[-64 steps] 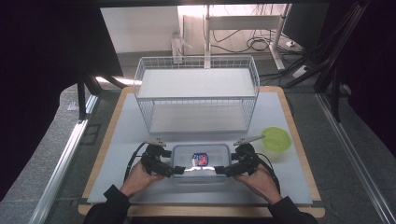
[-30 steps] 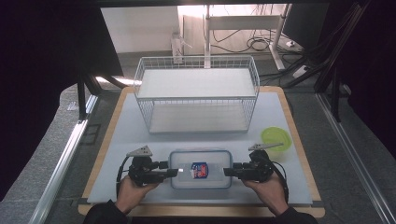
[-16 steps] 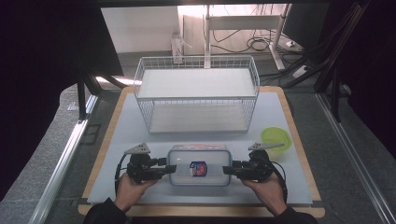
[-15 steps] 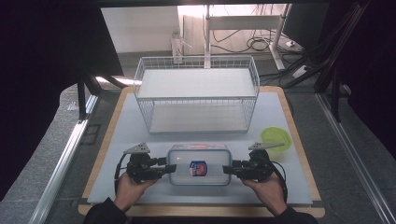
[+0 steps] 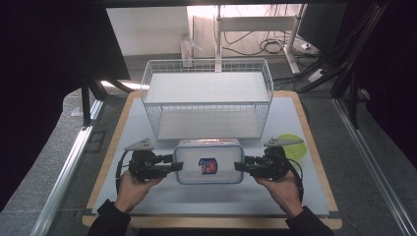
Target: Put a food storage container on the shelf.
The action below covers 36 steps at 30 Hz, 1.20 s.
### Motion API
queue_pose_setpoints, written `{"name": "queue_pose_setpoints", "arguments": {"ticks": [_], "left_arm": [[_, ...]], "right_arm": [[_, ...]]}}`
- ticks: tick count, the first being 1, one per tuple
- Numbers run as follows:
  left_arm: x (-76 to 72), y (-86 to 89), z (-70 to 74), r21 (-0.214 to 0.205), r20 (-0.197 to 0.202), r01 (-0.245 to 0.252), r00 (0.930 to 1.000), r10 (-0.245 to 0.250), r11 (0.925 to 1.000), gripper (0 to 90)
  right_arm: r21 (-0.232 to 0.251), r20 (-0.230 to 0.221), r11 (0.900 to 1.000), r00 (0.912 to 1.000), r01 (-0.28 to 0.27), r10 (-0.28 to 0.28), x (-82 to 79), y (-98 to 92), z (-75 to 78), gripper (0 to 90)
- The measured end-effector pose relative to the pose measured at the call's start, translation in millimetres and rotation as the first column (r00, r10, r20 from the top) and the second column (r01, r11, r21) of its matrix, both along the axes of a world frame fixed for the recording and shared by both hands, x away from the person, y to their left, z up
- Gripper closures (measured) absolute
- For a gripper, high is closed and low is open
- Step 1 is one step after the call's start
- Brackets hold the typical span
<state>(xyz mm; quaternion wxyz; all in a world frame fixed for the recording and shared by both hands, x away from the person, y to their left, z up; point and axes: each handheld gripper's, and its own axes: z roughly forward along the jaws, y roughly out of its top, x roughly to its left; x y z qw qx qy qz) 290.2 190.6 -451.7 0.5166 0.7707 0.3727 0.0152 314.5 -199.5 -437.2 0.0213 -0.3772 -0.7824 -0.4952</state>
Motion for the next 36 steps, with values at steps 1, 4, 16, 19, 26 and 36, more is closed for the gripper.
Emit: {"name": "queue_pose_setpoints", "arguments": {"ticks": [1,4,16,19,26,36], "left_arm": [[2.5,1.2,7.0,-0.002,0.008,-0.003,1.0000,0.003,1.0000,51.6],[4.9,2.0,14.3,-0.001,0.017,-0.004,0.9998,0.004,1.0000,51.6],[26.4,4.8,41.9,-0.013,0.041,-0.015,0.9990,0.015,0.9998,51.4],[32.7,5.4,50.6,-0.012,0.046,-0.018,0.9988,0.019,0.9998,51.4],[47.7,7.2,74.1,-0.009,0.068,-0.027,0.9973,0.028,0.9996,51.2],[76.7,9.8,104.1,-0.005,0.077,-0.030,0.9965,0.031,0.9995,51.2]], "right_arm": [[0.002,0.012,1.0000,0.9999,0.001,-0.001,2.8,1.6,6.7,52.6],[0.007,0.030,1.0000,0.9996,-0.001,0.000,5.9,2.5,13.1,52.6],[0.027,0.052,0.9995,0.9986,0.013,-0.015,26.5,5.4,41.9,52.6],[0.036,0.054,0.9992,0.9984,0.016,-0.018,33.2,6.0,48.9,52.6],[0.052,0.071,0.9985,0.9973,0.016,-0.020,50.1,8.2,69.7,52.5],[0.079,0.088,0.9963,0.9953,0.034,-0.041,80.1,10.7,99.7,52.4]]}}
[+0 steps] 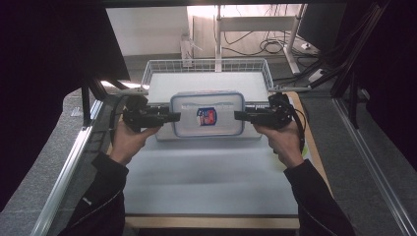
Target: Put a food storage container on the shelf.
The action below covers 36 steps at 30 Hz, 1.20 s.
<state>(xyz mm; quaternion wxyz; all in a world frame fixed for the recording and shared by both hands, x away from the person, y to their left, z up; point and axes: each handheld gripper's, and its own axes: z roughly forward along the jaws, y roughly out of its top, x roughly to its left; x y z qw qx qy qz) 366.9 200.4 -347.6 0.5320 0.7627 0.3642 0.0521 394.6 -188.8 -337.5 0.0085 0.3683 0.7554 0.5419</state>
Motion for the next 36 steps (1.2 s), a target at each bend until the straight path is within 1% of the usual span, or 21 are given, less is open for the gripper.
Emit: {"name": "queue_pose_setpoints", "arguments": {"ticks": [1,3,4,8,9,11,12,16,20,23,25,27,31,33,36], "left_arm": [[2.9,0.3,2.9,-0.001,0.001,0.000,1.0000,0.000,1.0000,51.2],[9.0,1.2,9.0,0.005,0.002,0.003,1.0000,-0.003,1.0000,51.3],[11.9,1.7,12.0,0.004,0.003,0.003,1.0000,-0.003,1.0000,51.3],[23.4,3.2,23.2,-0.001,0.001,0.000,1.0000,0.000,1.0000,51.3],[26.0,3.5,26.0,-0.003,0.001,0.000,1.0000,0.000,1.0000,51.3],[31.9,3.7,31.3,-0.004,0.005,-0.003,1.0000,0.003,1.0000,51.3],[34.8,3.6,33.9,-0.006,0.002,-0.006,1.0000,0.006,1.0000,51.3],[46.8,3.2,43.7,-0.010,0.015,-0.009,0.9998,0.009,0.9999,51.3],[57.7,3.4,51.5,-0.022,0.023,-0.017,0.9996,0.017,0.9996,51.4],[66.4,3.9,53.5,-0.023,0.022,-0.017,0.9996,0.017,0.9996,51.4],[72.0,4.9,53.5,-0.028,0.020,-0.016,0.9997,0.017,0.9995,51.4],[77.4,5.9,52.3,-0.037,0.013,-0.017,0.9998,0.018,0.9992,51.3],[87.1,6.3,45.8,-0.053,-0.008,-0.032,0.9995,0.032,0.9981,50.9],[90.7,6.2,41.7,-0.061,-0.008,-0.036,0.9994,0.035,0.9975,50.7],[94.2,5.0,37.2,-0.059,-0.017,-0.047,0.9988,0.046,0.9971,50.4]], "right_arm": [[0.000,0.000,1.0000,1.0000,0.000,0.000,0.0,0.0,0.0,52.4],[0.009,0.007,0.9999,1.0000,0.005,-0.005,8.1,0.9,6.2,52.4],[0.009,0.007,0.9999,1.0000,0.005,-0.005,8.1,0.9,6.2,52.4],[0.025,0.008,0.9996,0.9999,0.013,-0.013,18.6,2.4,15.3,52.4],[0.032,0.011,0.9994,0.9998,0.015,-0.016,24.7,2.5,19.6,52.4],[0.035,0.016,0.9993,0.9997,0.015,-0.016,27.9,2.6,21.6,52.4],[0.037,0.012,0.9992,0.9998,0.017,-0.018,30.7,2.6,23.9,52.4],[0.053,0.013,0.9983,0.9996,0.024,-0.025,42.3,1.8,30.6,52.4],[0.083,0.004,0.9961,0.9995,0.030,-0.031,54.8,0.8,34.4,52.4],[0.091,0.001,0.9953,0.9995,0.033,-0.033,63.3,0.8,36.4,52.4],[0.086,0.001,0.9956,0.9993,0.037,-0.037,70.7,2.0,38.2,52.3],[0.084,-0.001,0.9957,0.9992,0.039,-0.039,73.0,2.5,38.9,52.2],[0.068,-0.012,0.9966,0.9989,0.047,-0.046,82.3,4.6,39.3,52.1],[0.060,-0.015,0.9968,0.9985,0.053,-0.052,86.4,5.2,37.9,52.1],[0.067,-0.024,0.9959,0.9979,0.061,-0.060,91.6,5.1,35.1,52.0]]}}
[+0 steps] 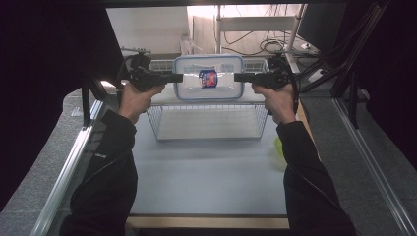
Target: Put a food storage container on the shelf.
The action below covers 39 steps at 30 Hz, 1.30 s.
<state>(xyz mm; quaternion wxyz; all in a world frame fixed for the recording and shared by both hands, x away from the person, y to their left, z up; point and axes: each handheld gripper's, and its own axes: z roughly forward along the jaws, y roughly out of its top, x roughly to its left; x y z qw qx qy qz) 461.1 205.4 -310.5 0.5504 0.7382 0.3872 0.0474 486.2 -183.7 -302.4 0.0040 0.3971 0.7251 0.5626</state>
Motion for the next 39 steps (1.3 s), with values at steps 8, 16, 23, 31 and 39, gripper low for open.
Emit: {"name": "queue_pose_setpoints", "arguments": {"ticks": [8,16,23,31,39], "left_arm": [[0.1,-2.4,-2.4,0.006,0.032,-0.012,0.9994,0.011,0.9999,49.1],[-5.1,-7.9,-6.4,0.033,0.106,-0.045,0.9935,0.042,0.9984,45.5],[-6.5,-14.5,-8.4,0.126,0.153,-0.094,0.9854,0.074,0.9876,45.3],[-3.1,-16.0,-14.3,0.125,0.131,-0.098,0.9881,0.081,0.9873,45.9],[-2.0,-14.9,-12.8,0.085,0.130,-0.102,0.9874,0.090,0.9912,45.1]], "right_arm": [[0.002,-0.006,1.0000,1.0000,-0.001,0.001,4.5,-1.0,-3.7,51.6],[-0.019,0.034,0.9997,0.9993,0.018,-0.017,2.5,1.0,-3.9,50.5],[-0.045,0.051,0.9985,0.9983,0.031,-0.028,0.9,3.2,-3.6,48.7],[-0.026,0.037,0.9981,0.9978,0.057,-0.056,6.1,3.5,-6.7,45.1],[-0.140,0.107,0.9810,0.9870,0.134,-0.120,5.5,10.7,-1.4,46.0]]}}
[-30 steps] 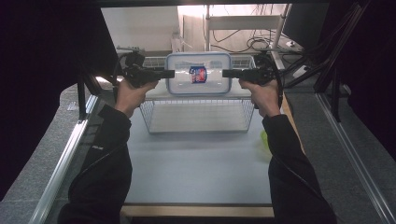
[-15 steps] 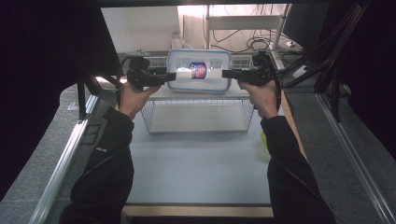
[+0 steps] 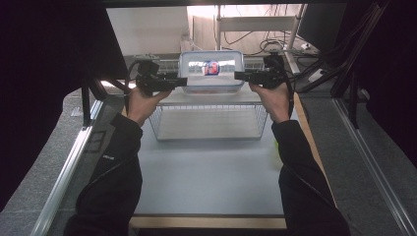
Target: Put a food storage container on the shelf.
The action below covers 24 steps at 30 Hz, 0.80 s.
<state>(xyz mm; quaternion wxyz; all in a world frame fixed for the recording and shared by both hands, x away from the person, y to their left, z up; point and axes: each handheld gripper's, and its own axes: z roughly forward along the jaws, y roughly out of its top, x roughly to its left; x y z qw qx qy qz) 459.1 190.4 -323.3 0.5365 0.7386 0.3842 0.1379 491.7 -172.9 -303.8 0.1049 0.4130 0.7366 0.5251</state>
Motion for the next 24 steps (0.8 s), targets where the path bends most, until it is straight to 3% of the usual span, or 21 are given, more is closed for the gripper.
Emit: {"name": "queue_pose_setpoints", "arguments": {"ticks": [1,3,5,11,14,19,21,24], "left_arm": [[-0.1,0.5,0.7,-0.004,0.007,-0.002,1.0000,0.002,1.0000,49.7],[-0.3,0.9,2.1,-0.013,0.012,-0.001,0.9999,0.001,0.9999,50.0],[-2.5,-1.4,3.6,0.009,0.030,0.000,0.9995,0.000,1.0000,50.4],[-19.2,-2.7,3.5,0.061,0.070,0.000,0.9975,-0.004,0.9981,54.7],[-29.6,-2.7,-6.2,0.077,0.061,-0.008,0.9981,0.003,0.9970,60.5],[-30.6,-11.8,-23.9,0.111,0.015,-0.001,0.9999,0.000,0.9938,72.0],[-26.1,-13.9,-25.0,0.136,0.015,-0.027,0.9996,0.026,0.9903,74.7],[-18.9,-11.5,-24.5,0.115,0.000,-0.036,0.9993,0.036,0.9927,75.8]], "right_arm": [[-0.029,0.010,0.9996,0.9999,0.005,-0.004,-0.5,1.4,-0.4,47.3],[0.004,0.013,1.0000,0.9999,0.000,0.000,-1.0,-0.4,-0.6,49.5],[-0.007,0.010,1.0000,0.9999,-0.006,0.006,-1.2,0.0,-0.8,50.2],[-0.049,0.066,0.9987,0.9977,-0.014,0.017,-13.2,-0.9,-1.5,56.2],[-0.066,0.075,0.9978,0.9971,-0.007,0.012,-21.1,-3.6,-6.3,66.5],[-0.100,0.028,0.9935,0.9979,-0.055,0.058,-23.4,2.2,-21.7,84.9],[-0.102,0.022,0.9930,0.9978,-0.060,0.062,-21.9,6.3,-25.2,87.9],[-0.104,0.023,0.9935,0.9985,-0.046,0.049,-18.4,9.9,-26.9,88.7]]}}
